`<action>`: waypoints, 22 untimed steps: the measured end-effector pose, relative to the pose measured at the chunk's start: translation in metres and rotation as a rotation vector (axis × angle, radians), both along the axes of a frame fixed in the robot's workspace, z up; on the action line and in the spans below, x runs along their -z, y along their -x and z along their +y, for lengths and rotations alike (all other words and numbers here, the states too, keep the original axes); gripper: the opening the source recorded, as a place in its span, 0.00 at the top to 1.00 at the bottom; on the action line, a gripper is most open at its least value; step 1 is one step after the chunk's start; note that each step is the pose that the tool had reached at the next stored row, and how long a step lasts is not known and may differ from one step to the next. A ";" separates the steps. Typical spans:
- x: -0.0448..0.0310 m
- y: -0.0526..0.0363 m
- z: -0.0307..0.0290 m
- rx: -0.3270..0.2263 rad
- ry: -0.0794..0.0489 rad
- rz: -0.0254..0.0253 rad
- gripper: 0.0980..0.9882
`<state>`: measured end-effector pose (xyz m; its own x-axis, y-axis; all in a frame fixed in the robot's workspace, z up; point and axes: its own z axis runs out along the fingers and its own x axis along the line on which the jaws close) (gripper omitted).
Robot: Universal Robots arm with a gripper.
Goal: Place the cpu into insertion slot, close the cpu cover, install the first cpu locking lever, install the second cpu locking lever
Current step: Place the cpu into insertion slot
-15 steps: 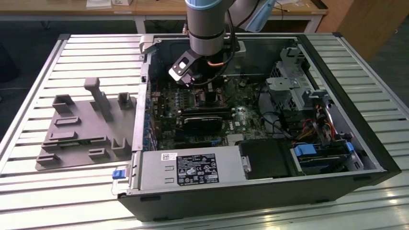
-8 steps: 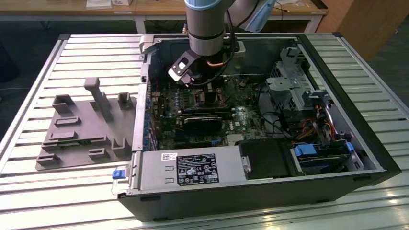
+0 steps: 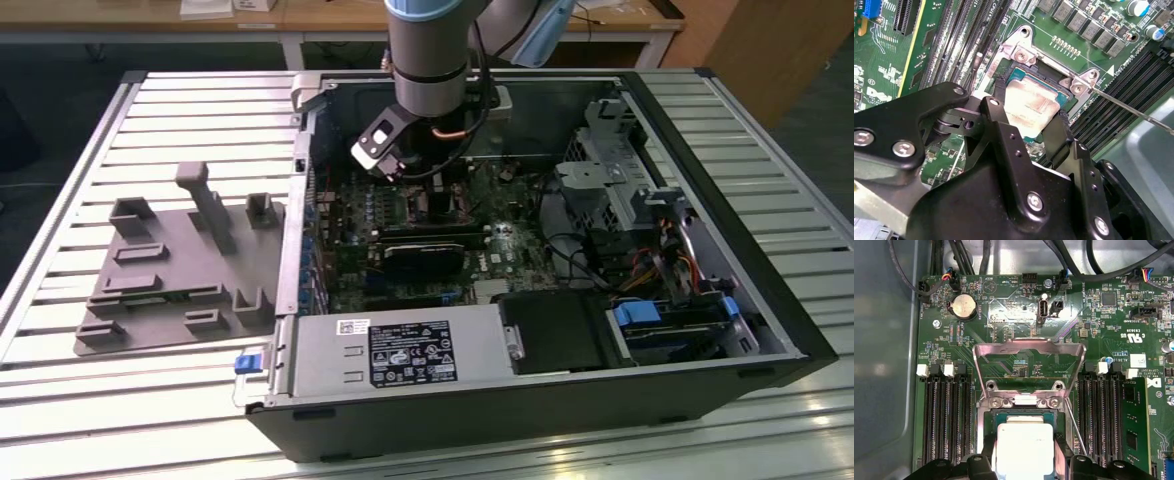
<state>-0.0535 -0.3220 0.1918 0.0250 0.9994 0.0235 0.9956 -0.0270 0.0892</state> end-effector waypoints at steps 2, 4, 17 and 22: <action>0.0000 0.0000 0.0000 0.000 0.000 0.0000 0.51; 0.0002 0.0000 0.0001 0.000 0.000 -0.0002 0.51; -0.0045 0.0000 0.0000 0.000 0.000 0.0000 0.42; -0.0118 0.0000 0.0000 0.000 0.000 0.0000 0.42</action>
<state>-0.0535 -0.3220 0.2037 0.0250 0.9994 0.0235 0.9956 -0.0270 0.0892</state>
